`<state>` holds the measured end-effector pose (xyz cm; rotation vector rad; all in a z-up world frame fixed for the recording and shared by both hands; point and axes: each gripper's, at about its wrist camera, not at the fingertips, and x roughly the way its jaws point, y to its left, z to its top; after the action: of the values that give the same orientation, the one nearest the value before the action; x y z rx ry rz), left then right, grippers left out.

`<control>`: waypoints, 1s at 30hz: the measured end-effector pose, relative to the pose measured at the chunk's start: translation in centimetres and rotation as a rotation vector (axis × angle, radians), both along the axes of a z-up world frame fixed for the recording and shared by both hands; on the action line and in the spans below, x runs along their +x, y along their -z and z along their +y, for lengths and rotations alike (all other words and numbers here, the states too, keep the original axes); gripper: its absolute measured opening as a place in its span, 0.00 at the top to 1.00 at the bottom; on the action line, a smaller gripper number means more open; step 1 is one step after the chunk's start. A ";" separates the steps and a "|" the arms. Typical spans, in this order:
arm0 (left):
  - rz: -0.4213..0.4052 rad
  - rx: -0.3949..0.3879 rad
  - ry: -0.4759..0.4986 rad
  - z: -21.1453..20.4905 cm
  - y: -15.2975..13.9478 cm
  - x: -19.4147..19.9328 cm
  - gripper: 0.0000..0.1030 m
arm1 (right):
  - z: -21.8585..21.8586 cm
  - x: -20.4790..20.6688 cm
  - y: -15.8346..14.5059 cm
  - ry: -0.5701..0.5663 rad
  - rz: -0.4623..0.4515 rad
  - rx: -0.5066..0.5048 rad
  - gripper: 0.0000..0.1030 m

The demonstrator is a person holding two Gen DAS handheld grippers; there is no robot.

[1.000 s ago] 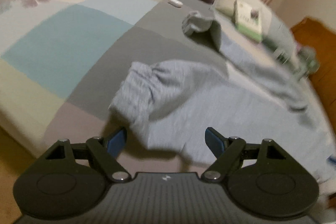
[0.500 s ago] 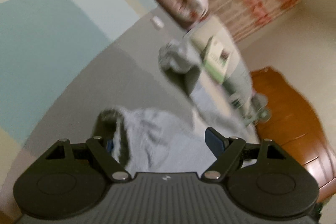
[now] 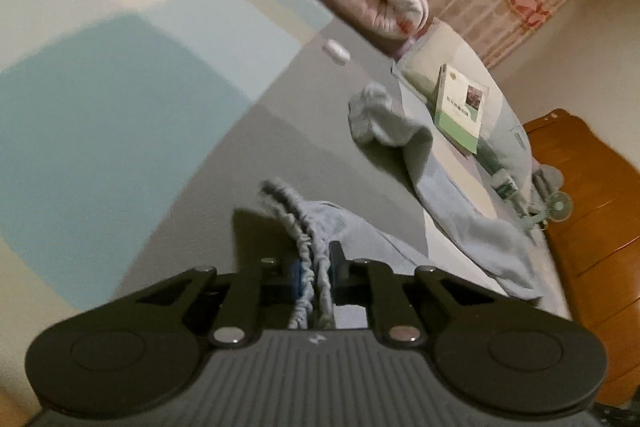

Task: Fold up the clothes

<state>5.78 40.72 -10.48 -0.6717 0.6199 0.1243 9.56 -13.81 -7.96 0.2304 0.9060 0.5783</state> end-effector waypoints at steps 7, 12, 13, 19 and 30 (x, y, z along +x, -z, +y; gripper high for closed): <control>0.001 0.260 0.043 -1.4 -3.9 0.2 0.91 | 1.5 -0.8 0.1 -0.065 -0.024 -0.095 0.00; 0.060 0.246 -0.005 0.2 -2.9 1.0 0.91 | 0.6 -0.7 0.2 -0.039 -0.023 -0.095 0.00; 0.077 0.235 -0.016 0.7 -2.5 1.2 0.91 | 0.3 -0.6 0.1 -0.030 -0.024 -0.091 0.00; 0.175 0.165 -0.044 2.4 0.5 1.5 0.86 | -1.7 -0.3 0.2 0.028 -0.018 -0.076 0.00; 0.185 0.386 -0.010 -1.6 -3.6 -1.1 0.54 | -8.8 -0.5 -1.3 0.225 -0.053 -0.114 0.00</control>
<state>4.65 39.14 -6.88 -0.2916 0.7459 0.3095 9.11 -22.65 -6.62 0.2095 0.8459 0.3221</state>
